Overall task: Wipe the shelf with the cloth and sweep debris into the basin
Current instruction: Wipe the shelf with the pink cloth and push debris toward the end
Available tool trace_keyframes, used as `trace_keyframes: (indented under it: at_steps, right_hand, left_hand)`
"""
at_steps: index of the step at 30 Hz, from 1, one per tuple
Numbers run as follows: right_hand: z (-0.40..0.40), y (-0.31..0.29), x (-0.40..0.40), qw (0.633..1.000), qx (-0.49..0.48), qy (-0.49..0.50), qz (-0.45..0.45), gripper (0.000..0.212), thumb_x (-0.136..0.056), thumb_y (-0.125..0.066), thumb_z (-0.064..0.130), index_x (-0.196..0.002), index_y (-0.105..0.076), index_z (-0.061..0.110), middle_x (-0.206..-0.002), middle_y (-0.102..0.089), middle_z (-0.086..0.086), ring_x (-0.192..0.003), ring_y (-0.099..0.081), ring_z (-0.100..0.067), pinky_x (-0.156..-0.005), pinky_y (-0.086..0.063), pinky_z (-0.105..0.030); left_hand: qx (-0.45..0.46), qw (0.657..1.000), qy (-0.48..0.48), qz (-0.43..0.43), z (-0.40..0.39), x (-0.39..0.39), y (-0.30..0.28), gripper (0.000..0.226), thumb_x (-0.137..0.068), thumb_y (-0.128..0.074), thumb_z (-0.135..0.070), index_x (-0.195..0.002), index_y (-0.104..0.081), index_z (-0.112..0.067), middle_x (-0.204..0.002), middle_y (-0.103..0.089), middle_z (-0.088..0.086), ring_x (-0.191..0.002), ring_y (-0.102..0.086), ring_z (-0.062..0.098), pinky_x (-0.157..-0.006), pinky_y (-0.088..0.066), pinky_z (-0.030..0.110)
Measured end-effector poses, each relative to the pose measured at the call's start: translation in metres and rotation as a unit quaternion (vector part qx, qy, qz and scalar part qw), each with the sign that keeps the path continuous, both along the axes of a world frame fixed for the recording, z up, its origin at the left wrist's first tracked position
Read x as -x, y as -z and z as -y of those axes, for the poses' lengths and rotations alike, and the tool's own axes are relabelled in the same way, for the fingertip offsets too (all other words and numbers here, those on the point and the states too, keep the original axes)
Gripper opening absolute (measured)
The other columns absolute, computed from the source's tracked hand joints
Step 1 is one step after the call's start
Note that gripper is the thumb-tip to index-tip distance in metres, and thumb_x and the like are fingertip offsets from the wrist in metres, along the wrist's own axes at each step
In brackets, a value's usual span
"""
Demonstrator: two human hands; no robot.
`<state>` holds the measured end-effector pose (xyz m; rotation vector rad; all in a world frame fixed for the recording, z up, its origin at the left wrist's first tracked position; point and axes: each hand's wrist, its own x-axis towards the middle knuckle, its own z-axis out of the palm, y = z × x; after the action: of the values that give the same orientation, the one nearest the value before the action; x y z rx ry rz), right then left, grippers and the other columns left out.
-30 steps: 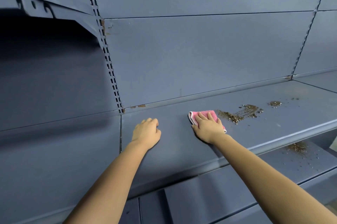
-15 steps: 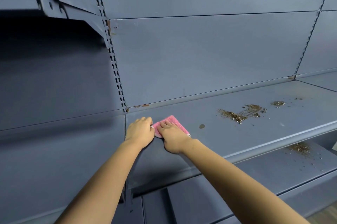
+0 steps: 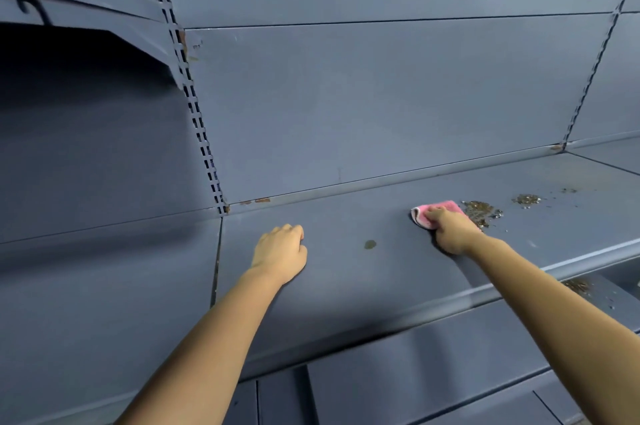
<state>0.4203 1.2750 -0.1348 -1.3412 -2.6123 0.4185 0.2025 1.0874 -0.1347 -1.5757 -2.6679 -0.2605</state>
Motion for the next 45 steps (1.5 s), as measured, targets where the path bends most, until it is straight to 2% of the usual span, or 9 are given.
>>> trace_keyframes:
  at_steps: [4, 8, 15, 20, 25, 26, 27, 30, 45]
  right_hand:
    - [0.023, -0.016, 0.026, 1.000, -0.019, -0.017, -0.013, 0.027, -0.076, -0.049, -0.007, -0.099, -0.060, 0.001, -0.112, -0.059, -0.021, -0.114, -0.055, -0.028, -0.093, -0.042, -0.032]
    - [0.073, -0.023, 0.085, 0.992, -0.047, -0.117, -0.011, 0.053, -0.084, -0.050, -0.001, -0.135, -0.044, 0.010, -0.149, -0.035, -0.011, -0.141, -0.028, -0.029, -0.113, -0.024, -0.029]
    - [0.128, 0.015, 0.139, 0.973, -0.045, -0.226, 0.014, 0.031, -0.083, -0.040, -0.008, -0.104, -0.054, 0.010, -0.129, -0.051, -0.015, -0.125, -0.044, -0.028, -0.105, -0.035, -0.032]
    - [0.075, 0.011, 0.088, 0.992, -0.062, -0.109, 0.003, 0.027, -0.077, -0.040, -0.010, -0.092, -0.056, 0.008, -0.121, -0.058, -0.014, -0.114, -0.057, -0.029, -0.097, -0.048, -0.039]
    - [0.040, -0.009, 0.031, 1.000, -0.015, -0.003, 0.013, 0.039, -0.076, -0.045, -0.006, -0.072, -0.052, 0.033, -0.093, -0.054, -0.003, -0.084, -0.040, -0.029, -0.081, -0.037, -0.019]
    - [0.046, -0.013, 0.031, 1.000, -0.018, 0.005, -0.002, 0.037, -0.076, -0.049, -0.005, -0.073, -0.058, 0.031, -0.095, -0.059, -0.005, -0.107, -0.035, 0.000, -0.080, -0.039, -0.019]
    - [0.055, -0.016, 0.037, 1.000, -0.024, 0.001, -0.016, 0.037, -0.077, -0.051, -0.003, -0.090, -0.065, 0.029, -0.107, -0.064, -0.010, -0.114, -0.058, -0.021, -0.085, -0.043, -0.023]
    - [0.105, -0.016, 0.069, 0.996, -0.027, -0.074, -0.035, 0.048, -0.082, -0.045, -0.002, -0.129, -0.050, 0.008, -0.136, -0.053, -0.012, -0.128, -0.046, -0.032, -0.100, -0.036, -0.030]
    - [0.099, 0.022, 0.050, 0.992, -0.046, -0.117, -0.032, 0.041, -0.079, -0.041, -0.005, -0.117, -0.056, 0.000, -0.128, -0.056, -0.013, -0.125, -0.044, -0.029, -0.104, -0.030, -0.030]
  left_hand:
    - [-0.009, 1.000, 0.008, -0.008, 0.002, -0.004, -0.003, 0.033, -0.097, -0.035, -0.013, -0.124, -0.052, -0.008, -0.128, -0.055, 0.006, -0.119, -0.050, 0.025, -0.098, -0.039, 0.033]
    - [-0.024, 1.000, -0.002, -0.011, 0.011, 0.007, -0.006, 0.032, -0.096, -0.035, -0.012, -0.122, -0.054, -0.007, -0.128, -0.056, 0.007, -0.119, -0.050, 0.025, -0.099, -0.039, 0.034]
    - [-0.025, 0.999, -0.028, -0.004, 0.031, 0.027, -0.011, 0.032, -0.097, -0.033, -0.012, -0.122, -0.053, -0.008, -0.129, -0.055, 0.007, -0.121, -0.049, 0.026, -0.097, -0.039, 0.034]
    - [-0.018, 1.000, -0.022, 0.011, 0.037, 0.022, -0.005, 0.035, -0.098, -0.030, -0.011, -0.126, -0.051, -0.007, -0.132, -0.054, 0.007, -0.122, -0.048, 0.025, -0.100, -0.039, 0.034]
    - [-0.015, 1.000, 0.004, 0.015, 0.036, 0.015, 0.003, 0.037, -0.098, -0.030, -0.012, -0.129, -0.050, -0.006, -0.135, -0.052, 0.008, -0.124, -0.048, 0.026, -0.102, -0.038, 0.034]
    - [-0.016, 1.000, 0.003, 0.017, 0.036, 0.014, 0.003, 0.037, -0.098, -0.029, -0.012, -0.129, -0.050, -0.006, -0.135, -0.052, 0.008, -0.124, -0.048, 0.026, -0.101, -0.038, 0.034]
    - [-0.018, 1.000, 0.002, 0.018, 0.035, 0.013, 0.004, 0.037, -0.098, -0.029, -0.012, -0.129, -0.050, -0.006, -0.135, -0.052, 0.008, -0.123, -0.048, 0.026, -0.100, -0.038, 0.034]
    - [-0.020, 1.000, -0.002, 0.016, 0.032, 0.010, 0.004, 0.034, -0.098, -0.031, -0.013, -0.125, -0.050, -0.005, -0.133, -0.053, 0.009, -0.120, -0.050, 0.028, -0.097, -0.040, 0.036]
    - [-0.059, 0.998, 0.011, -0.012, 0.003, 0.004, 0.007, 0.029, -0.099, -0.030, -0.014, -0.119, -0.050, -0.003, -0.125, -0.054, 0.011, -0.117, -0.050, 0.028, -0.098, -0.036, 0.033]
